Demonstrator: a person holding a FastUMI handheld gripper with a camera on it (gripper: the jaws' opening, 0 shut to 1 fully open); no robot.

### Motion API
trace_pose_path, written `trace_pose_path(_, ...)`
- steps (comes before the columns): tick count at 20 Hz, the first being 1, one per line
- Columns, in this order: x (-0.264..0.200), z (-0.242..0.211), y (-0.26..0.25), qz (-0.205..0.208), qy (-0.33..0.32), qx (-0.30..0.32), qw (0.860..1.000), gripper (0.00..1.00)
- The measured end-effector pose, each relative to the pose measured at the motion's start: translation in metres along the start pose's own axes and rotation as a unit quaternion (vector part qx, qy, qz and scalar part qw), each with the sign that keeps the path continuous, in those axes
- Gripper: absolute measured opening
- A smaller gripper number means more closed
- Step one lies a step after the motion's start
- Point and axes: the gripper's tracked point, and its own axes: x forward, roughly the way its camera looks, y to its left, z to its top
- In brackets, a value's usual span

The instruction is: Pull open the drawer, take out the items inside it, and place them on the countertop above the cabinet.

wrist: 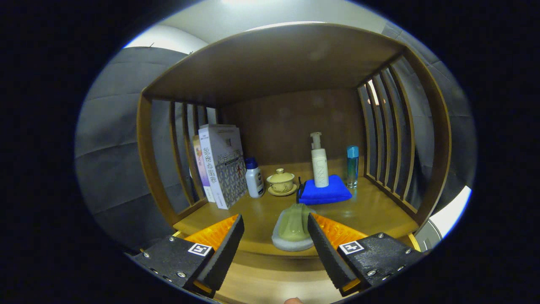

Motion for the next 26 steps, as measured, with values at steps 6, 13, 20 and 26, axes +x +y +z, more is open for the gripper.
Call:
trace_pose_path(6, -0.04, -0.023, 0.012, 0.004, -0.007, -0.01, 1.0, 0.94)
trace_pose_path(13, -0.083, -0.047, 0.022, 0.003, -0.027, -0.034, 0.999, 0.94)
trace_pose_path(20, -0.117, -0.081, 0.03, 0.008, -0.013, -0.047, 0.999, 0.94)
trace_pose_path(26, -0.143, -0.099, 0.039, 0.017, -0.009, -0.046, 0.999, 0.94)
